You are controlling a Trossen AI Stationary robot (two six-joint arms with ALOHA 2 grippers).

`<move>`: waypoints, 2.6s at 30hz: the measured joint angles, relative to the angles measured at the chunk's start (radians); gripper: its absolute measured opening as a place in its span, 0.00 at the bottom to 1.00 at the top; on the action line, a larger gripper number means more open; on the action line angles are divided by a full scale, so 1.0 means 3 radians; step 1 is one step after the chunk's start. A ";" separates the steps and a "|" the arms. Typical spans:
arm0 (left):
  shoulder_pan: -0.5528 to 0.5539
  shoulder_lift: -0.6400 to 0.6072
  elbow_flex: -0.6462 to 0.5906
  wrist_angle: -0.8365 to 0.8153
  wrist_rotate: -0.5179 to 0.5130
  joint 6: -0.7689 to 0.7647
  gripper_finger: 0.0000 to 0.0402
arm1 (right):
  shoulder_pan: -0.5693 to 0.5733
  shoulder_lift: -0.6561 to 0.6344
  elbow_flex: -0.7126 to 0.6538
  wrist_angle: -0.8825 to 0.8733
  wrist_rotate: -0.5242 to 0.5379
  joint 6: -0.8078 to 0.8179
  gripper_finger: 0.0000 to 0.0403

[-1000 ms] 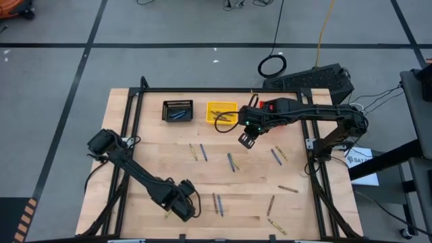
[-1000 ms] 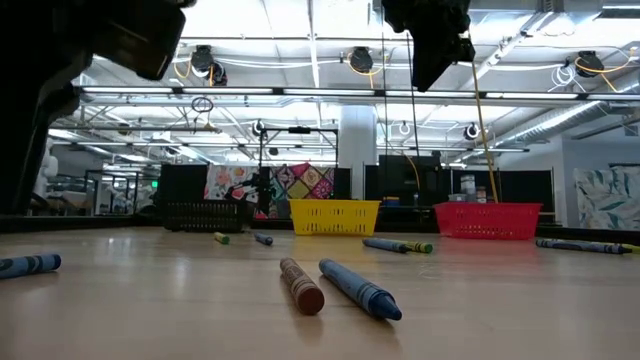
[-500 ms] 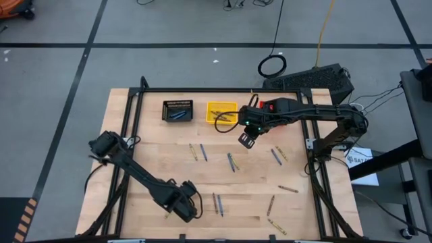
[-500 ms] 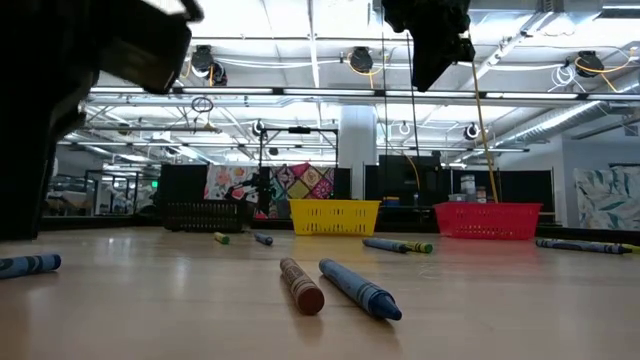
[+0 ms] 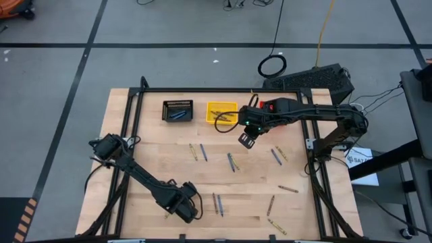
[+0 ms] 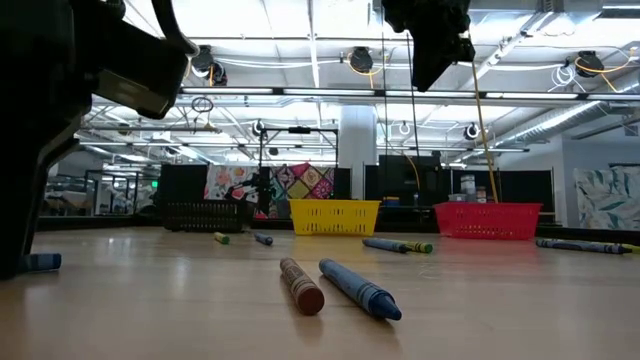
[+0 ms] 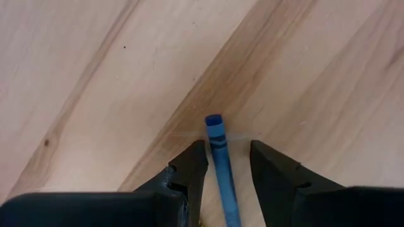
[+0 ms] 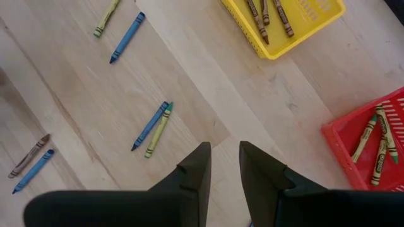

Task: Sort crayons
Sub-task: Put the blue crayon into the black bin

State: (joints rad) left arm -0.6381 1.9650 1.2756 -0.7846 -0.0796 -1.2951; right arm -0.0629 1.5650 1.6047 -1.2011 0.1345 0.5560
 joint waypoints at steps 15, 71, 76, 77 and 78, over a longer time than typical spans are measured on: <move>0.0035 0.0026 -0.0007 0.0272 0.0022 0.0177 0.02 | -0.0002 0.0000 0.0000 0.0003 -0.0013 -0.0074 0.18; 0.2532 -0.0861 0.0470 -0.1377 -0.0903 0.4028 0.03 | -0.0029 0.0003 0.0000 0.0038 0.0163 -0.0678 0.18; 0.3007 -0.0861 0.0469 -0.1225 -0.0575 0.4350 0.03 | -0.0109 0.0003 0.0000 0.0042 0.0161 -0.0915 0.18; 0.3078 -0.0861 0.0470 -0.1193 -0.0546 0.4391 0.03 | -0.0138 0.0003 0.0000 0.0048 0.0163 -0.0961 0.18; 0.3140 -0.0861 0.0469 -0.1163 -0.0527 0.4440 0.03 | -0.0166 0.0003 0.0000 0.0056 0.0163 -0.1013 0.18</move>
State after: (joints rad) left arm 0.3040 1.7065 1.4162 -1.1336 -0.2377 0.0369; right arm -0.1127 1.5658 1.6047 -1.1844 0.1833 0.2522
